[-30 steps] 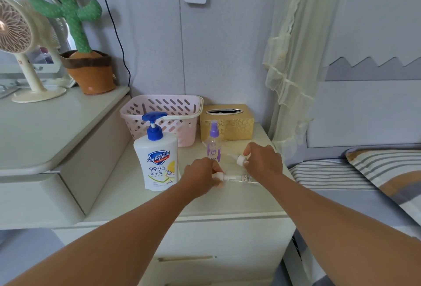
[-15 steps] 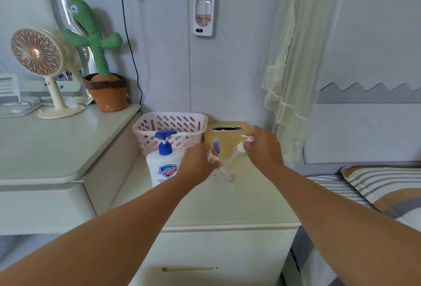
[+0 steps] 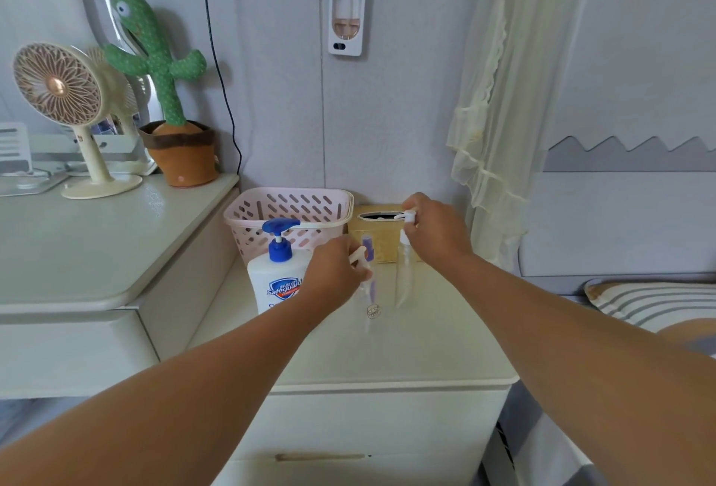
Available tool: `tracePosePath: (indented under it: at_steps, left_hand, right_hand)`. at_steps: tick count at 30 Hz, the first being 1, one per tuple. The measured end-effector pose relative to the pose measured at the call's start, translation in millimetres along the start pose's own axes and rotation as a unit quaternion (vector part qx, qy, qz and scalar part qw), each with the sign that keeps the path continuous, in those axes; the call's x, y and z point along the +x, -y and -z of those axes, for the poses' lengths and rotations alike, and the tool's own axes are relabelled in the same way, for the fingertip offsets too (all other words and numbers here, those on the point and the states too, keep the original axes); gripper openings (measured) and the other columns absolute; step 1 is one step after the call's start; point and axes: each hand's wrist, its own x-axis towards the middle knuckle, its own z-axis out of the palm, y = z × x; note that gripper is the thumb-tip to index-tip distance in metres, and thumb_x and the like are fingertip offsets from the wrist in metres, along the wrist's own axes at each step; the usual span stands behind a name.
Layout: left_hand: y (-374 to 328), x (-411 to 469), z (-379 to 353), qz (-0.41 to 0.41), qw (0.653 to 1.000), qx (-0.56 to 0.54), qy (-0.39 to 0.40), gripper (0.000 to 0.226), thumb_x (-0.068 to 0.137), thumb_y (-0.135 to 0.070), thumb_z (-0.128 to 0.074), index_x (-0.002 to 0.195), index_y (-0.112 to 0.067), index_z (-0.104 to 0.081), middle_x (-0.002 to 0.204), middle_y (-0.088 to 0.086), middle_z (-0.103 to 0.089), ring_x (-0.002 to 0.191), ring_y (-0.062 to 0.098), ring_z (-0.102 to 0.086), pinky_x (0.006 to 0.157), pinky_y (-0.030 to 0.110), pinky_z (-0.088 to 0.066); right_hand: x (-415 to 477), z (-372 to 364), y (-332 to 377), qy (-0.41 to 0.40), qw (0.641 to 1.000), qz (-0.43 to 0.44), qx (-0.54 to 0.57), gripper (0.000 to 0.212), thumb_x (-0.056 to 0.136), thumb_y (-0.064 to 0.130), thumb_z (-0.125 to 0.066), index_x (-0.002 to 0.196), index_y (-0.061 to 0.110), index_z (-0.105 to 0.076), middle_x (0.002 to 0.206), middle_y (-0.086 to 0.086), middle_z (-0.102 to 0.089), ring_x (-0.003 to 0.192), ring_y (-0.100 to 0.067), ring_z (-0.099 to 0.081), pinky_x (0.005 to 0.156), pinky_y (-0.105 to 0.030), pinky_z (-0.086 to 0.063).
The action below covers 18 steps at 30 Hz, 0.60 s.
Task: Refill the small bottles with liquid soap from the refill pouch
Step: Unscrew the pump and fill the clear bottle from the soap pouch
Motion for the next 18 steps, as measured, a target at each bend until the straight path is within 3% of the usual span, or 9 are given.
tracePosePath:
  at_steps: [6, 13, 18]
  left_hand:
    - [-1, 2, -7, -0.011, 1.0, -0.01, -0.005, 0.028, 0.083, -0.016, -0.071, 0.108, -0.014, -0.061, 0.101, 0.003, -0.066, 0.085, 0.014, -0.062, 0.073, 0.019, -0.044]
    - [-2, -1, -9, -0.017, 1.0, -0.016, -0.016, 0.026, 0.084, -0.017, -0.071, 0.107, -0.016, -0.06, 0.098, 0.0, -0.065, 0.082, 0.012, -0.06, 0.072, 0.019, -0.043]
    - [-5, -7, -5, -0.021, 0.999, -0.027, -0.032, 0.022, 0.084, -0.016, -0.07, 0.104, -0.018, -0.059, 0.094, -0.004, -0.062, 0.081, 0.01, -0.058, 0.069, 0.016, -0.042]
  right_hand:
    - [-4, -1, -1, 0.01, 1.0, -0.016, 0.012, 0.035, 0.089, 0.02, -0.057, 0.123, 0.023, -0.052, 0.103, -0.005, -0.066, 0.099, -0.026, -0.057, 0.076, -0.033, -0.048]
    - [-8, -2, -12, 0.01, 0.998, -0.027, 0.048, 0.048, 0.084, 0.029, -0.065, 0.128, 0.022, -0.046, 0.119, -0.004, -0.06, 0.107, -0.026, -0.054, 0.087, -0.04, -0.049]
    - [-21, 3, -11, -0.076, 0.994, -0.022, 0.07, 0.048, 0.085, 0.034, -0.066, 0.125, 0.02, -0.046, 0.123, -0.003, -0.05, 0.113, -0.023, -0.047, 0.087, -0.035, -0.046]
